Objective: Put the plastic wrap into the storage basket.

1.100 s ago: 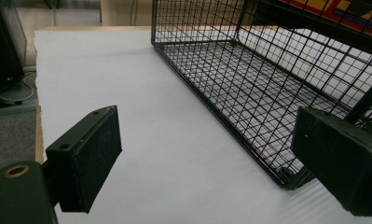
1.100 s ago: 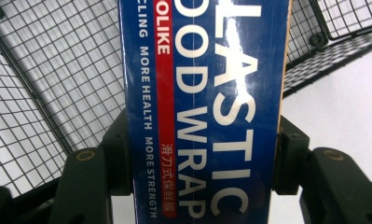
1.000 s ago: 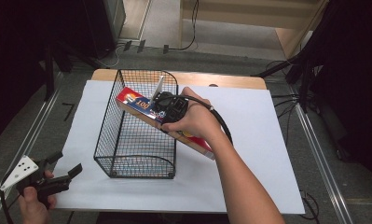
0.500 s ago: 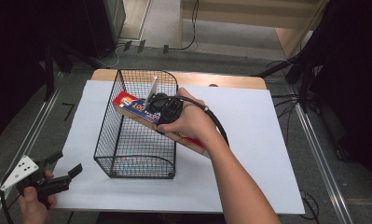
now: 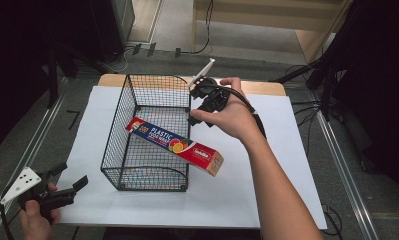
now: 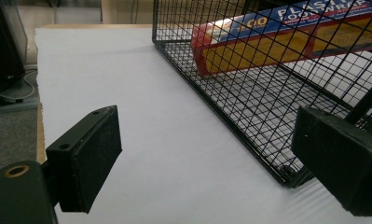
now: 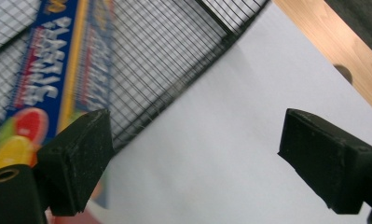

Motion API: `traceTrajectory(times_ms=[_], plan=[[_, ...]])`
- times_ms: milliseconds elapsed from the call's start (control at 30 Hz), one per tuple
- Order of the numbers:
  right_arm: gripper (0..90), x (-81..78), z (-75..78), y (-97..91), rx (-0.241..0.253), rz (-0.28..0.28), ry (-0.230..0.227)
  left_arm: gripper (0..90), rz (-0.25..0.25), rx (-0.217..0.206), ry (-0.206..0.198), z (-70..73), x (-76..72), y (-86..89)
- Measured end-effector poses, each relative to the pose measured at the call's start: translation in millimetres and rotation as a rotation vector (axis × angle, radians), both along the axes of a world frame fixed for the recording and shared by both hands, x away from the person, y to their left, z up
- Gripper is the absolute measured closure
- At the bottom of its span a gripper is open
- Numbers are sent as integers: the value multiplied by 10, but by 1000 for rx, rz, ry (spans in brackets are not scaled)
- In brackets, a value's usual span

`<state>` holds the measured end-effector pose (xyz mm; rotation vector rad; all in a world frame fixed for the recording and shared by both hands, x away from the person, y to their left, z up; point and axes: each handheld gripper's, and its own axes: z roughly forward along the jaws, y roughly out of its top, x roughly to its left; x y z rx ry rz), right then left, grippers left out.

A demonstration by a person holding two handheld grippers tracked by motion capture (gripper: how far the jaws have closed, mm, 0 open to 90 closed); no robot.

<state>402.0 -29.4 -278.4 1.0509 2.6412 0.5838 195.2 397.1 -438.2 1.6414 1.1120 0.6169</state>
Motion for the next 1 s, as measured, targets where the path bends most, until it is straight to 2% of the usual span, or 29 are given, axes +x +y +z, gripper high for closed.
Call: traceTrajectory(times_ms=[233,467,633,767,1000], plan=[[104,19,-221,-238,3,-46,21,88,-2,1,3,-8,8,-20],[113,11,-430,-470,33,-90,29,88,0,3,5,-10,6,-12],[118,-24,-559,-637,62,-118,18,88,-2,2,6,-8,4,-18],[122,-92,-680,-765,61,-132,-4,88,0,3,6,-10,6,-17],[122,-229,-876,-1003,108,-159,-20,88,-6,7,8,-13,11,-24]])
